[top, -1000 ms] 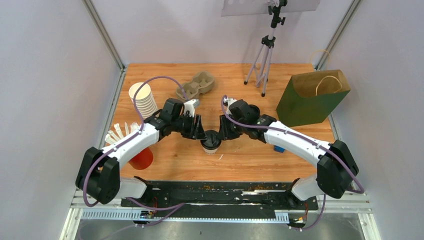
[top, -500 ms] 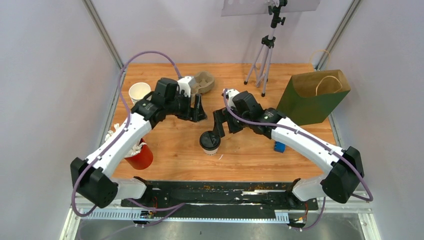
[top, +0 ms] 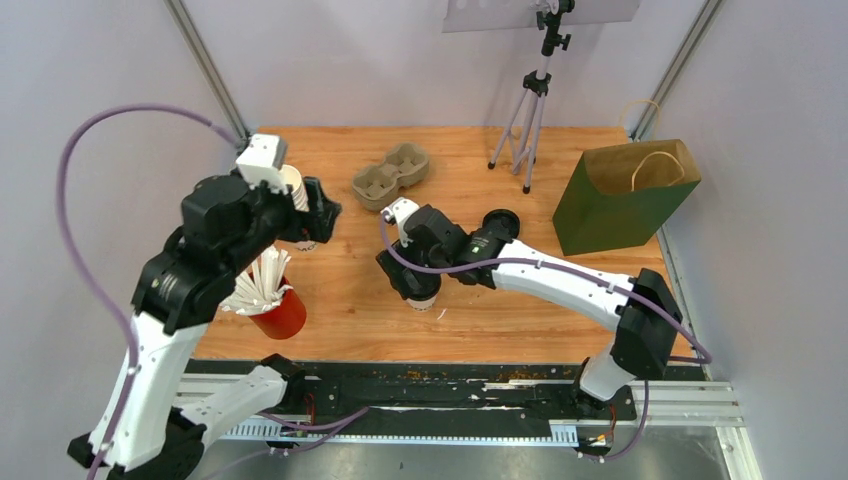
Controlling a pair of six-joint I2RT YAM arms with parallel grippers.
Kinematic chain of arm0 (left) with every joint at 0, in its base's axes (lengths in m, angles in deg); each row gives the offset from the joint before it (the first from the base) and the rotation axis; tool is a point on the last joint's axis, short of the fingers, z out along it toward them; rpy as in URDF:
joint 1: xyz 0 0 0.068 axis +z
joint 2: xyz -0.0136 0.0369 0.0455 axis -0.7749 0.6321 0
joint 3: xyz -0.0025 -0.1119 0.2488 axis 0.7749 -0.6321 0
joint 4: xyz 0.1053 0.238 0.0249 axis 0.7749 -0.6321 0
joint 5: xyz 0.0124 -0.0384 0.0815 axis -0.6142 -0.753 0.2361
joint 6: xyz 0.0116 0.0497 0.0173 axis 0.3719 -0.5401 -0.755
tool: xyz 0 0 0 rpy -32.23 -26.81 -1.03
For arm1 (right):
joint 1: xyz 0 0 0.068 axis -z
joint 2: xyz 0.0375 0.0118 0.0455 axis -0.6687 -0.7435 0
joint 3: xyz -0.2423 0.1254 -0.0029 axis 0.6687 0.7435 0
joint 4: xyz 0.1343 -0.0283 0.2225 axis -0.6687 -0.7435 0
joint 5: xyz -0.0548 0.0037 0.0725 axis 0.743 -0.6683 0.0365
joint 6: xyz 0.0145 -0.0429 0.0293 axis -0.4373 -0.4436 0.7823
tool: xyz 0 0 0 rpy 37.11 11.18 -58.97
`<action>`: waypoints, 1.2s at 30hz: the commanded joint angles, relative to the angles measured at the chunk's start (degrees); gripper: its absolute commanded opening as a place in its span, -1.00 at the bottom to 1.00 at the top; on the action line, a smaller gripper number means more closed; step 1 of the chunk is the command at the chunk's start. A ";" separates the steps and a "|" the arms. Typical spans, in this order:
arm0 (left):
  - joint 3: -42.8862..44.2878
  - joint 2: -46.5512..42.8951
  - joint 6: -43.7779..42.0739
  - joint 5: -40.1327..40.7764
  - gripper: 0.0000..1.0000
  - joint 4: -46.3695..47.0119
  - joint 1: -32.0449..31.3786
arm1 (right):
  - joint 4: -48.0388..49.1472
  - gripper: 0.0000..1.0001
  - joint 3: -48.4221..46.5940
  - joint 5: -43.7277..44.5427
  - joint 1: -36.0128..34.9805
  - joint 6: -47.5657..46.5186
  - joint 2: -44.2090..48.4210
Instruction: Pack the takeout coffee
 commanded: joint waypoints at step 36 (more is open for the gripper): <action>-14.95 -20.20 -3.00 11.00 1.00 4.10 -0.10 | -2.94 0.46 -3.86 8.67 0.93 -3.66 -6.56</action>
